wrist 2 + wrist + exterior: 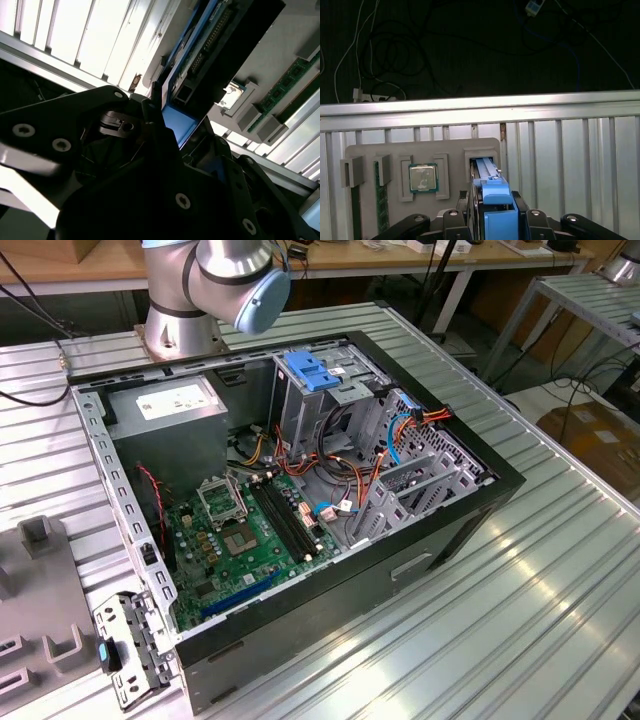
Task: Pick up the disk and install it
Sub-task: 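Pick up the disk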
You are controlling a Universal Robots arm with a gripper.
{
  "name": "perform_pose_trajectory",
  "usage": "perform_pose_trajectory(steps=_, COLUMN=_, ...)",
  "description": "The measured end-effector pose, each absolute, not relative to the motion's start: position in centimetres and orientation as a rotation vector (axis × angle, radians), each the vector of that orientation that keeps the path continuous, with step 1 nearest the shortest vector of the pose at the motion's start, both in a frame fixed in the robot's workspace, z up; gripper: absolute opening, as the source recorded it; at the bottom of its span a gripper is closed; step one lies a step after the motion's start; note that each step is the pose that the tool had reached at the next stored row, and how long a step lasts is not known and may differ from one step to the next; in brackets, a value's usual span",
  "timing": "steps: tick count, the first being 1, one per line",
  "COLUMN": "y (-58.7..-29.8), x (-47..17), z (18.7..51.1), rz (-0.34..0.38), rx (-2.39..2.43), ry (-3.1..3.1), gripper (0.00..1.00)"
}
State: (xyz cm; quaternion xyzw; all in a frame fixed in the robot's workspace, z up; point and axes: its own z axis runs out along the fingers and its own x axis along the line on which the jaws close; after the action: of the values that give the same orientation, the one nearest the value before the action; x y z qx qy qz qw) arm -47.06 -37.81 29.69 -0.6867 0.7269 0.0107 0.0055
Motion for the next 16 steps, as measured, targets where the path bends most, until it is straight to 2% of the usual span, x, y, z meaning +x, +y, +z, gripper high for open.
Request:
perform_pose_trajectory(steps=3, y=-37.81, x=-47.06, z=29.69, rz=0.033, rx=-2.150, ry=2.275, gripper=0.44)
perform_pose_trajectory(steps=4, y=-37.81, x=-47.06, z=29.69, rz=0.033, rx=-2.150, ry=2.275, gripper=0.38)
perform_pose_trajectory(steps=16, y=-37.84, x=-47.06, z=29.69, rz=0.033, rx=-2.150, ry=2.275, gripper=0.37)
